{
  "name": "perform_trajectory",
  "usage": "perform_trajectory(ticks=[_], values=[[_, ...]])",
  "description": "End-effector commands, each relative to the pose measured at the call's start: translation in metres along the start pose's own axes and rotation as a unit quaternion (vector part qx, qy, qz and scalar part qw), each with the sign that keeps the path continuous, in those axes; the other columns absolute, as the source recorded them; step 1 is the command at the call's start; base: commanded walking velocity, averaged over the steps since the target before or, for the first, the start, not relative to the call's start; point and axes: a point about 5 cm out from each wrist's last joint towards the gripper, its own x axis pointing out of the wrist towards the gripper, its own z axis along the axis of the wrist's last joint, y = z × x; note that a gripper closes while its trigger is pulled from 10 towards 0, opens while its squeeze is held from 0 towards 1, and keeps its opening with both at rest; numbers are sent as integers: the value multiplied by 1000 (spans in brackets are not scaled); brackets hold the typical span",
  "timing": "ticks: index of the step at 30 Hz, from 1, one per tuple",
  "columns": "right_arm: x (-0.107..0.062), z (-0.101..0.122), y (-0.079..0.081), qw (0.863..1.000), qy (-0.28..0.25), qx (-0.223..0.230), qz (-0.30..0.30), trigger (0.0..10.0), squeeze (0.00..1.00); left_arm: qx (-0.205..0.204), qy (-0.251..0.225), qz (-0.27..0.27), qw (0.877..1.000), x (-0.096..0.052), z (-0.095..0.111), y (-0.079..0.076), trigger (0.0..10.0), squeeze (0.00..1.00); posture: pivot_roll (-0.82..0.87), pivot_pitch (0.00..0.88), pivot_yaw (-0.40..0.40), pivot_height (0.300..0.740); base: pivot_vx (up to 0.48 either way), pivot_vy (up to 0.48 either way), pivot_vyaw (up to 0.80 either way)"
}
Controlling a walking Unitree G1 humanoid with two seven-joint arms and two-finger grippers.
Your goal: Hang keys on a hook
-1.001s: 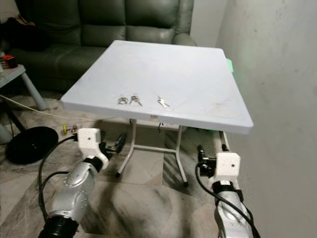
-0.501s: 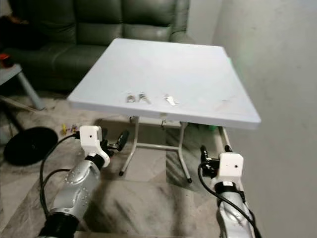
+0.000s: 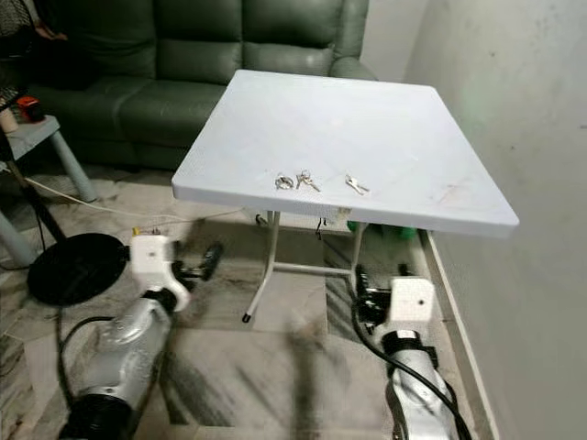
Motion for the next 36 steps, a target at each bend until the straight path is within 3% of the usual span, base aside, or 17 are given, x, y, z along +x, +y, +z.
perform_trajectory(ticks=[1, 19, 24, 36], values=[[-2, 0, -9, 1000, 3, -6, -13, 10000, 0, -1, 3, -13, 1000, 3, -1, -10, 10000, 0, 13, 0, -45, 740, 0, 480, 0], [-1, 1, -9, 1000, 3, -10, -5, 10000, 0, -2, 3, -18, 1000, 5, -3, -14, 10000, 0, 7, 0, -51, 740, 0, 470, 0], [0, 1, -8, 1000, 4, -12, -2, 10000, 0, 16, 34, 4, 999, 8, -9, -16, 10000, 0, 6, 0, -52, 740, 0, 0, 0], [0, 1, -9, 1000, 4, -13, 0, 10000, 0, 17, 48, -2, 999, 9, -14, -18, 10000, 0, 5, 0, -54, 740, 0, 0, 0]])
